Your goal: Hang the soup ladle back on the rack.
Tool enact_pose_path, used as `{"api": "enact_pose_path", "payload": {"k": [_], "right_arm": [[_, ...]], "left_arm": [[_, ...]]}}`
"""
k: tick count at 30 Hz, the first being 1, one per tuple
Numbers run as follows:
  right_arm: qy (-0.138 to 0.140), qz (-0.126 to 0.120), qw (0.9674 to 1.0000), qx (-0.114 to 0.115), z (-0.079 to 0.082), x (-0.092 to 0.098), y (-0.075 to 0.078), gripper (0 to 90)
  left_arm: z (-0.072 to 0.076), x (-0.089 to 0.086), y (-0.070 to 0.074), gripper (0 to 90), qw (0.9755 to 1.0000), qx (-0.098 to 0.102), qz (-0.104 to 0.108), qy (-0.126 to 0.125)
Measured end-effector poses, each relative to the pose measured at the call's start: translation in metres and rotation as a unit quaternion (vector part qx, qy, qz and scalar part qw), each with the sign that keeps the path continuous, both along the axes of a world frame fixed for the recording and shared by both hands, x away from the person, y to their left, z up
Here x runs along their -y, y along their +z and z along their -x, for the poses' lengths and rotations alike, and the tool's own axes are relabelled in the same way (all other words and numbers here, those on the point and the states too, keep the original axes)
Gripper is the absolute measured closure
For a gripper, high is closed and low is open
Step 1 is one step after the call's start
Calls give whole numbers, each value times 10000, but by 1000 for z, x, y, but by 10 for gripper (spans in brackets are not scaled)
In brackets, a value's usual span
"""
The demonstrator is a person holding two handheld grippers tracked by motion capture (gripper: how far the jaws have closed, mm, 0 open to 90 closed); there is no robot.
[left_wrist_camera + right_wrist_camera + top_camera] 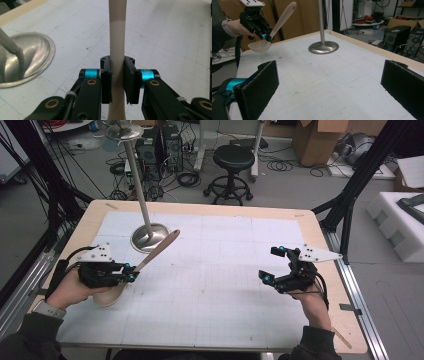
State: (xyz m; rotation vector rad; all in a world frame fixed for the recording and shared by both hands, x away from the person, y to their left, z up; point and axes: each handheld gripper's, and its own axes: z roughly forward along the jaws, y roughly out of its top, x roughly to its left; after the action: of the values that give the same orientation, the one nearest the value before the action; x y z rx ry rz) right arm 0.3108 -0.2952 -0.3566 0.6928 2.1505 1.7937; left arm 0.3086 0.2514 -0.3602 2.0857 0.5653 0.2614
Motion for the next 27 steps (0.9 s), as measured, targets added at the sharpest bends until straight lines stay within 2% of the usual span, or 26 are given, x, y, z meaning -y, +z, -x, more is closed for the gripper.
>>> {"api": "enact_pose_path", "payload": {"k": [2,4,8,12,17,21,27], "right_arm": [[1,5,10000,7,0,0,0,4],[0,12,10000,13,0,0,0,4],[-8,-2,10000,14,0,0,0,5],[-16,-1,10000,-2,0,0,0,4],[-9,-4,10000,10,-1,1,0,4],[-9,-5,10000,4,0,1,0,4],[-24,-17,10000,5,0,1,0,4]], "left_arm": [[0,0,0,779,9998,98,89,130],[0,-1,0,779,9993,126,277,224],[0,-3,2,779,9971,259,582,421],[2,-3,3,778,9946,477,686,615],[6,-3,5,779,9887,756,898,931],[7,-4,8,778,9839,881,1131,1070],[7,-6,11,778,9769,1064,1304,1320]]}}
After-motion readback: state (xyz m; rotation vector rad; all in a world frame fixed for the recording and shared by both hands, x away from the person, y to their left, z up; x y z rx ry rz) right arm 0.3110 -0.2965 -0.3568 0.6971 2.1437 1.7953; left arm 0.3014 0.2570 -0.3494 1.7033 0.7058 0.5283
